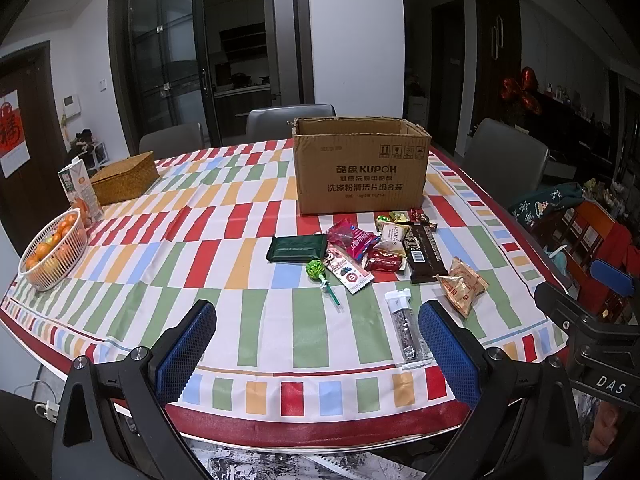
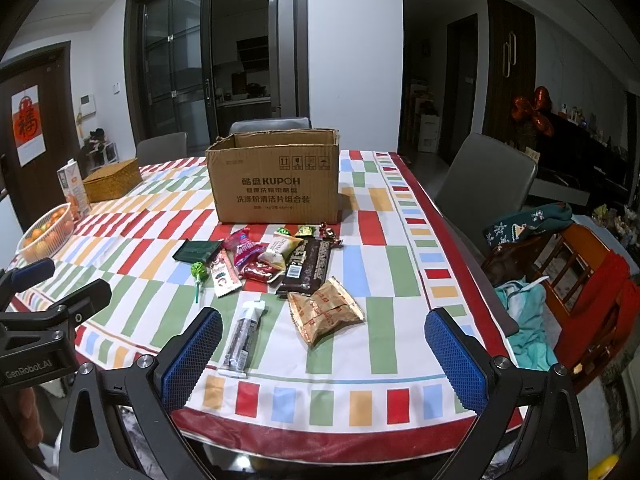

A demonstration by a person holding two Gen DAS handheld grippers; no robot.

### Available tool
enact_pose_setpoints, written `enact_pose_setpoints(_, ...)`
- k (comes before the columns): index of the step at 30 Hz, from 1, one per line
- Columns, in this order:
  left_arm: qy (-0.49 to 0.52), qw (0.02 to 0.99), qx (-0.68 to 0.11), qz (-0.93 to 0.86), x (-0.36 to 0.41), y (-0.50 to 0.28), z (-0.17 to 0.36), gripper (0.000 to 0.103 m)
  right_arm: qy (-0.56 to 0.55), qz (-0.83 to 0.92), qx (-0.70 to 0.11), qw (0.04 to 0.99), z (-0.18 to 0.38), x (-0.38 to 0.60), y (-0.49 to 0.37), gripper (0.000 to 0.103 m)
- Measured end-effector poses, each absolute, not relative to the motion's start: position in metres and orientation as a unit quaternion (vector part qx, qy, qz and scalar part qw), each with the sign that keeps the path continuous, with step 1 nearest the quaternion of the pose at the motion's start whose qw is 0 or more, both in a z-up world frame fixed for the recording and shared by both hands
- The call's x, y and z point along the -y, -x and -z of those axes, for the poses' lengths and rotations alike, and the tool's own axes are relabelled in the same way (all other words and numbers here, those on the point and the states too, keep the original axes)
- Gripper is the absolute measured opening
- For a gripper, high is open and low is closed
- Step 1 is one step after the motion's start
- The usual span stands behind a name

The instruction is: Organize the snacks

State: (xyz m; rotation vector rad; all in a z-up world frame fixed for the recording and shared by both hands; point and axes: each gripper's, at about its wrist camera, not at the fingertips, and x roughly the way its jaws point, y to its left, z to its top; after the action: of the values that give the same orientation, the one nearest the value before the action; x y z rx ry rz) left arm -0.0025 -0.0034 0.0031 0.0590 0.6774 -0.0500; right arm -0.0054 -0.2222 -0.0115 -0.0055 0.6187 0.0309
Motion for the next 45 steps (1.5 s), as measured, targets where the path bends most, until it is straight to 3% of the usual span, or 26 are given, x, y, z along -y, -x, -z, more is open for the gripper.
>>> enact_pose_setpoints(37, -0.041, 0.935, -0.350, 0.041, 0.015, -0.008, 0.005, 0.103, -0.007, -0.018, -0.315, 0.949, 0.019, 0.228, -0.004, 0.102)
enact_pose_setpoints(45, -0.061, 0.926, -0.366, 0.072, 0.033, -0.028, 0.018, 0.091, -0.023, -0.021, -0.332, 0.943, 0.034, 0.230, -0.026, 0.102)
